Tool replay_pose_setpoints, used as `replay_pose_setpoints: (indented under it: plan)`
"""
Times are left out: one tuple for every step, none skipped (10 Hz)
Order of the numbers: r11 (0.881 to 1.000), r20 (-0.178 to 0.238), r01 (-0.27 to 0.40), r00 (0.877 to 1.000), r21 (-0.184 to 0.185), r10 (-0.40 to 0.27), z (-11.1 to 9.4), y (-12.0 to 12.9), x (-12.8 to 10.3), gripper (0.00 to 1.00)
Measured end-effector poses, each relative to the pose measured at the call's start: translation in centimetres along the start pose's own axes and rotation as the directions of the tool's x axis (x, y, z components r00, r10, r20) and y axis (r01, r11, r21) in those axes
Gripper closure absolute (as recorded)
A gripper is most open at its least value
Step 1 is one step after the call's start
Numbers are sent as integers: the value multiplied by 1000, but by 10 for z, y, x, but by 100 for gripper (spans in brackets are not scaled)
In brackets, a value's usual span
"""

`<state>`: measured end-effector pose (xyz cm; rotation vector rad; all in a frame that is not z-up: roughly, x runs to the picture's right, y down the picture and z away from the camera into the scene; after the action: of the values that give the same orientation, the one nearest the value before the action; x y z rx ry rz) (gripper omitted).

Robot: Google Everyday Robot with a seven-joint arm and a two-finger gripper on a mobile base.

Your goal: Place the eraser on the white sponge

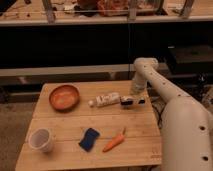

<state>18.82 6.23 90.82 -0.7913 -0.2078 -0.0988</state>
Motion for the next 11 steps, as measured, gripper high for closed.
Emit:
replay_pose_setpoints:
  plan:
    - [1000, -4, 1, 1000, 0, -1, 0, 1, -3, 60]
    - [1000, -6, 1, 1000, -1, -1, -1, 3, -3, 60]
    - [1000, -8, 1, 1000, -1, -1, -1, 3, -4, 60]
    - [1000, -10, 1, 1000, -3, -1, -2, 4, -6, 60]
    - [1000, -12, 2, 1000, -3, -2, -3, 5, -9, 60]
    - [1000, -14, 2, 1000, -5, -2, -2, 7, -10, 60]
    - [1000, -16, 2, 1000, -4, -3, -3, 8, -12, 60]
    - [1000, -18, 3, 1000, -6, -3, -3, 10, -14, 62]
    - [1000, -19, 4, 1000, -6, -4, -4, 11, -17, 70]
    - [1000, -20, 4, 1000, -6, -4, -4, 11, -18, 77]
    - [1000, -22, 4, 1000, -6, -4, -4, 11, -20, 84]
